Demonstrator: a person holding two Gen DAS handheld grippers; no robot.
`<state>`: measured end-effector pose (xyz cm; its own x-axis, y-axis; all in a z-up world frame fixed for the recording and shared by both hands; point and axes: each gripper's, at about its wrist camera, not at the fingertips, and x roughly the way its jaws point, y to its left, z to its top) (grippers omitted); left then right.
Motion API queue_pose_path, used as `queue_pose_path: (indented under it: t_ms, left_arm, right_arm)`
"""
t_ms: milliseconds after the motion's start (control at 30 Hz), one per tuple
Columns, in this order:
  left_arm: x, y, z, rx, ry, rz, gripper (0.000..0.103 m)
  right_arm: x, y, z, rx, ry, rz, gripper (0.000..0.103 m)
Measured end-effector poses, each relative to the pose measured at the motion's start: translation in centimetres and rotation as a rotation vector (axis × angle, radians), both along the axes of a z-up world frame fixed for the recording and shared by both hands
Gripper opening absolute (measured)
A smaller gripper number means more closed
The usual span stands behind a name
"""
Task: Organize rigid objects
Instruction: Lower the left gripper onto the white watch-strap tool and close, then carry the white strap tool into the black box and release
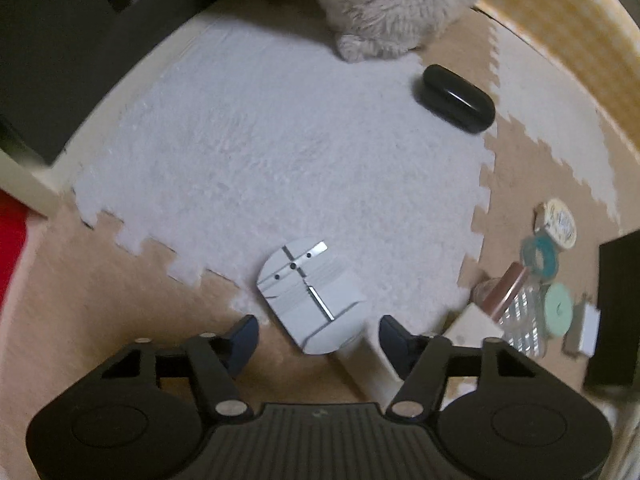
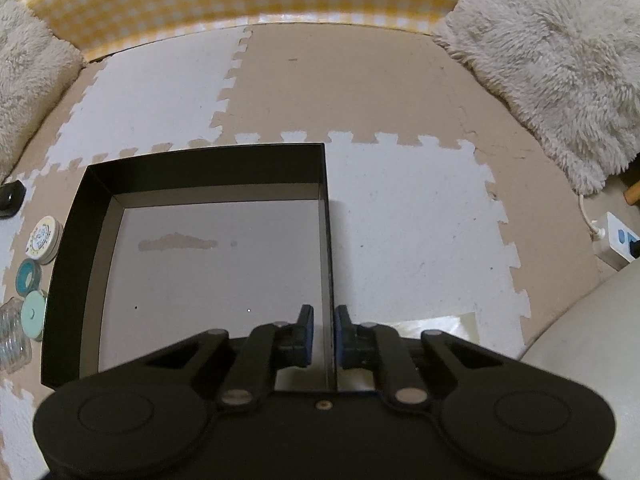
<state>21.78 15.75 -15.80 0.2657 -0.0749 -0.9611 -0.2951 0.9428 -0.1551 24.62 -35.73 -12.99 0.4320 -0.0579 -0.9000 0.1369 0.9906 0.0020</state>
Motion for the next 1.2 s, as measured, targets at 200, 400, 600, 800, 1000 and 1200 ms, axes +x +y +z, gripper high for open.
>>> queue_pose_path:
  t_ms: [200, 400, 600, 800, 1000, 1200]
  left_arm:
    - [0.3, -0.9, -0.4, 0.033, 0.005, -0.041, 0.048]
    - [0.4, -1.3, 0.1, 0.068, -0.022, -0.077, 0.046]
    - [0.1, -1.6, 1.3, 0.086, -0.102, -0.039, 0.046]
    - [-0.6, -3.3, 4.1, 0.052, -0.193, -0.093, 0.046]
    - [-0.9, -7.6, 7.1, 0.055, -0.322, -0.242, 0.046]
    - [-0.7, -13.3, 9.6, 0.048, -0.443, -0.428, 0.046]
  right_arm:
    - [0.1, 0.1, -0.2, 0.000, 0.001, 0.002, 0.011]
    - [0.0, 0.0, -0.1, 0.001, -0.010, 0.007, 0.010]
    - [-0.1, 0.1, 0.0, -0.007, -0.023, 0.020, 0.009]
    - [-0.3, -0.4, 0.2, -0.011, -0.036, 0.005, 0.008]
    - [-0.2, -0.3, 0.1, 0.000, -0.030, 0.008, 0.003]
    - [0.0, -0.1, 0.1, -0.006, -0.024, 0.007, 0.003]
